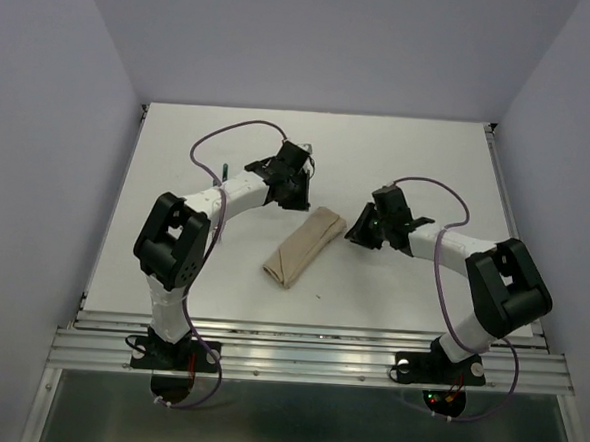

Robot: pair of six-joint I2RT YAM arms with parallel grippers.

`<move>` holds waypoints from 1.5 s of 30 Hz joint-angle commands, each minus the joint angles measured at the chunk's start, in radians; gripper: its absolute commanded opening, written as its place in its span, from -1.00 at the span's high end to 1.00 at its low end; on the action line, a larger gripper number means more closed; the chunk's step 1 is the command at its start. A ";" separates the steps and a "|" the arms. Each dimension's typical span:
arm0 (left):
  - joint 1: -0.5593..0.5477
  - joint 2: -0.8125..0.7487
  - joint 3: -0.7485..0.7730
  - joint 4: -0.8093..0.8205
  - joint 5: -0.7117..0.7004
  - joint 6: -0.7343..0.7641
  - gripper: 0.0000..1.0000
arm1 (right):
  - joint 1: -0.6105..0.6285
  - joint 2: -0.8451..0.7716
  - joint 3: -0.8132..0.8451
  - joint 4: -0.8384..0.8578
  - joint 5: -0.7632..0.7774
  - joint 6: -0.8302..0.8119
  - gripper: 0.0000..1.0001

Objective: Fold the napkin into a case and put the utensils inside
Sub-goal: Fold the 2/3-rectangle-folded napkin at the center of the board.

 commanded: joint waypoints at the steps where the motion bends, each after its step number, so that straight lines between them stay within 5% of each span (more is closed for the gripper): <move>1: -0.054 -0.059 0.052 -0.044 -0.069 0.037 0.25 | -0.091 -0.055 -0.009 0.002 -0.030 -0.075 0.32; 16: -0.159 0.074 0.184 -0.087 -0.099 0.041 -0.08 | -0.154 0.025 0.026 0.189 -0.228 -0.009 0.17; 31: -0.166 0.143 0.217 -0.072 -0.050 0.057 0.09 | -0.154 0.097 0.046 0.249 -0.278 0.024 0.17; 37: -0.166 0.166 0.229 -0.074 -0.041 0.064 0.22 | -0.154 0.117 0.043 0.267 -0.297 0.032 0.37; 45: -0.176 0.178 0.246 -0.080 -0.044 0.075 0.10 | -0.154 0.106 0.049 0.270 -0.306 0.034 0.82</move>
